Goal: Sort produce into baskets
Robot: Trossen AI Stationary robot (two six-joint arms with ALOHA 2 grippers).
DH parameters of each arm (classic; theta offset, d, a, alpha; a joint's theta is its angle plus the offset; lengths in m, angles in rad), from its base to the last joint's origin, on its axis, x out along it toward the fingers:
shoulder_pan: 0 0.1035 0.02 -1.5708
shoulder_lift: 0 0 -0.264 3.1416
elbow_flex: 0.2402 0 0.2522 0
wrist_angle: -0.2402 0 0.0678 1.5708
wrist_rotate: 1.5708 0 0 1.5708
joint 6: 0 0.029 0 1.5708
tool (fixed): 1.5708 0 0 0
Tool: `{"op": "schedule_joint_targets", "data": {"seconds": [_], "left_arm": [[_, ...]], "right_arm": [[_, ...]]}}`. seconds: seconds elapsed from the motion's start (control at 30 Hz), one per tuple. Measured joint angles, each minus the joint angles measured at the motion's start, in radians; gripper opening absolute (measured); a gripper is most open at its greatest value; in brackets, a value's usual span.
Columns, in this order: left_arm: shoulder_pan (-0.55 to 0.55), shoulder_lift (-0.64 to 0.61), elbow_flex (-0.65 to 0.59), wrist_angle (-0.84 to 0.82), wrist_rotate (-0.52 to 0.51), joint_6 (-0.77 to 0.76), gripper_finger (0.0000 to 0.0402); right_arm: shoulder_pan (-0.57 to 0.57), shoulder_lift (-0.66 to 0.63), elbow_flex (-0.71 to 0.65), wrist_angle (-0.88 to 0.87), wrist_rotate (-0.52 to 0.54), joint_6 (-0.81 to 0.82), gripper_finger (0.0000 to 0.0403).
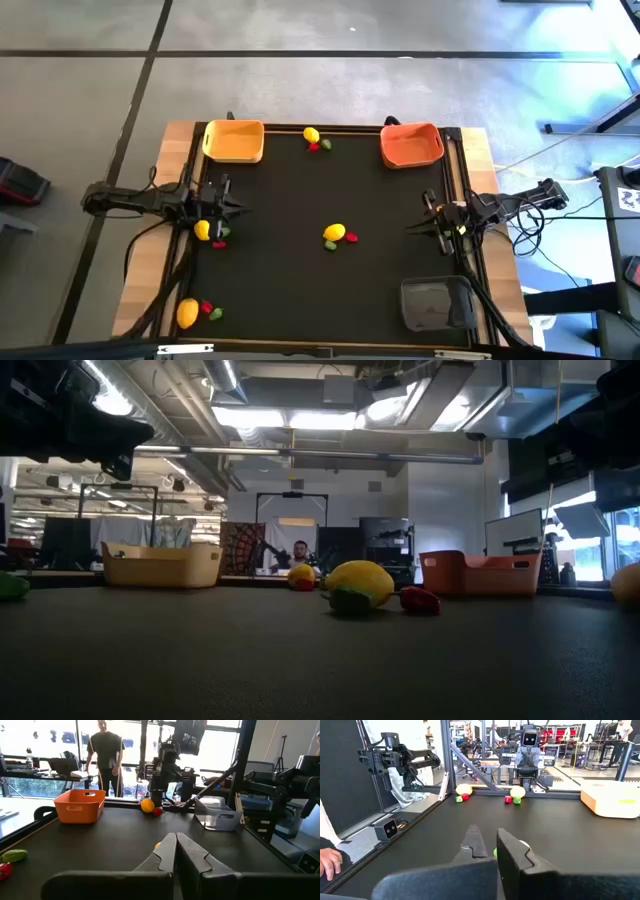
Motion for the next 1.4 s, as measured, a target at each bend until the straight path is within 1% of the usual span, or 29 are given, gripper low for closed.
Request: {"op": "schedule_joint_targets", "data": {"seconds": [1.13, 1.3, 1.4], "left_arm": [[0.000, 0.000, 0.000, 0.000, 0.000, 0.001, 0.0005], [0.002, 0.000, 0.000, 0.017, -0.019, 0.066, 0.0005], [0.002, 0.000, 0.000, 0.042, -0.020, 0.070, 0.0005]], "right_arm": [[0.000, 0.000, 0.000, 0.000, 0.000, 0.000, 0.0001], [0.000, 0.000, 0.000, 0.000, 0.001, -0.004, 0.0001], [0.000, 0.000, 0.000, 0.002, 0.015, -0.053, 0.0001]]}}
